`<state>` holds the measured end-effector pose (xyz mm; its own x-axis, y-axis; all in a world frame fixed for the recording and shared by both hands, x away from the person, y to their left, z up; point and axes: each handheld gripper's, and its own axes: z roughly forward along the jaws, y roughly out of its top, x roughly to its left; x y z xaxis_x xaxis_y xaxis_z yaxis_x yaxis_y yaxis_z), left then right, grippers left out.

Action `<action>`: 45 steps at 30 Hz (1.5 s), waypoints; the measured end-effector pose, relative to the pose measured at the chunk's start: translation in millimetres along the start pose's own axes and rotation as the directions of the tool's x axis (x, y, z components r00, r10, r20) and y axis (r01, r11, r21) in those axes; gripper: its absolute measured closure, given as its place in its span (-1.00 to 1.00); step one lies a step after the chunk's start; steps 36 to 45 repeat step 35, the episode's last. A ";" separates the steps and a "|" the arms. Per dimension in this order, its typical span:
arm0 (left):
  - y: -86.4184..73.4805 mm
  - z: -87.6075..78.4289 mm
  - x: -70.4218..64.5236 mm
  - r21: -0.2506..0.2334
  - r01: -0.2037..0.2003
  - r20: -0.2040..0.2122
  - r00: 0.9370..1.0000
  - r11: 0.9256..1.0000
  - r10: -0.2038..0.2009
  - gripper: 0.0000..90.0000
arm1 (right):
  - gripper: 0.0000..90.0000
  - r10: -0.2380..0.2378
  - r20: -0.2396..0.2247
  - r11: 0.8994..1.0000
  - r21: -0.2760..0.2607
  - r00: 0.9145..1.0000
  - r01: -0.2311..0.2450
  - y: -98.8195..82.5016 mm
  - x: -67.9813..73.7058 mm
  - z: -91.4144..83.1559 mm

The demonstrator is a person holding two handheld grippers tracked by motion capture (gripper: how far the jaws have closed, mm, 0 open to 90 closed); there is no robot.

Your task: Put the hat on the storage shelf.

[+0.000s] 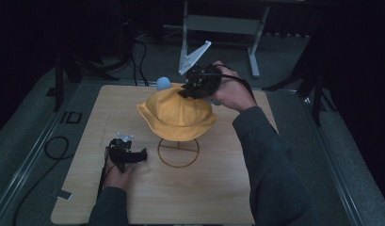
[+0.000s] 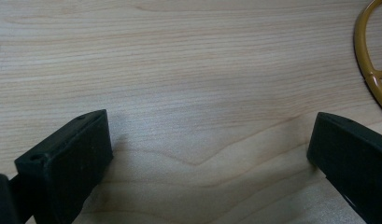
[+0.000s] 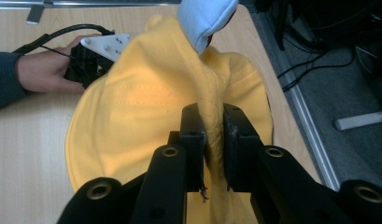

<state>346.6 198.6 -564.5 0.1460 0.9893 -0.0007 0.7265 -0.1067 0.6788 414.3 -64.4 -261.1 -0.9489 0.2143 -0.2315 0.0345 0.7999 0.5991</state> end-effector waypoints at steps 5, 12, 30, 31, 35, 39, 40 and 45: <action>0.0 0.2 0.0 -0.003 0.000 -0.002 1.000 1.000 0.000 -1.00 | 0.73 -0.009 -0.019 1.000 0.027 1.000 0.010 1.6 6.6 18.5; 0.0 0.1 0.0 -0.002 0.000 -0.001 1.000 1.000 0.000 -1.00 | 0.58 -0.009 -0.056 0.998 0.056 0.998 0.012 -1.2 7.9 22.7; 0.1 0.1 0.1 -0.001 -0.001 -0.001 1.000 1.000 0.001 -1.00 | -0.59 0.094 0.087 0.995 0.038 0.992 -0.097 -16.8 -2.2 -21.8; 0.2 -0.2 0.4 0.004 -0.007 0.000 1.000 1.000 0.007 -1.00 | -0.56 0.095 0.092 0.994 0.039 0.991 -0.099 -17.8 -2.0 -23.8; 0.2 -0.2 0.5 0.003 -0.007 0.000 1.000 1.000 0.007 -1.00 | -0.38 0.103 0.102 0.994 0.031 0.989 -0.107 -20.3 -2.8 -29.1; 0.2 -0.2 0.5 0.003 -0.007 0.000 1.000 1.000 0.007 -1.00 | -0.38 0.103 0.102 0.994 0.031 0.989 -0.107 -20.3 -2.8 -29.1; 0.2 -0.2 0.5 0.003 -0.007 0.000 1.000 1.000 0.007 -1.00 | -0.38 0.103 0.102 0.994 0.031 0.989 -0.107 -20.3 -2.8 -29.1; 0.2 -0.2 0.5 0.003 -0.007 0.000 1.000 1.000 0.007 -1.00 | -0.38 0.103 0.102 0.994 0.031 0.989 -0.107 -20.3 -2.8 -29.1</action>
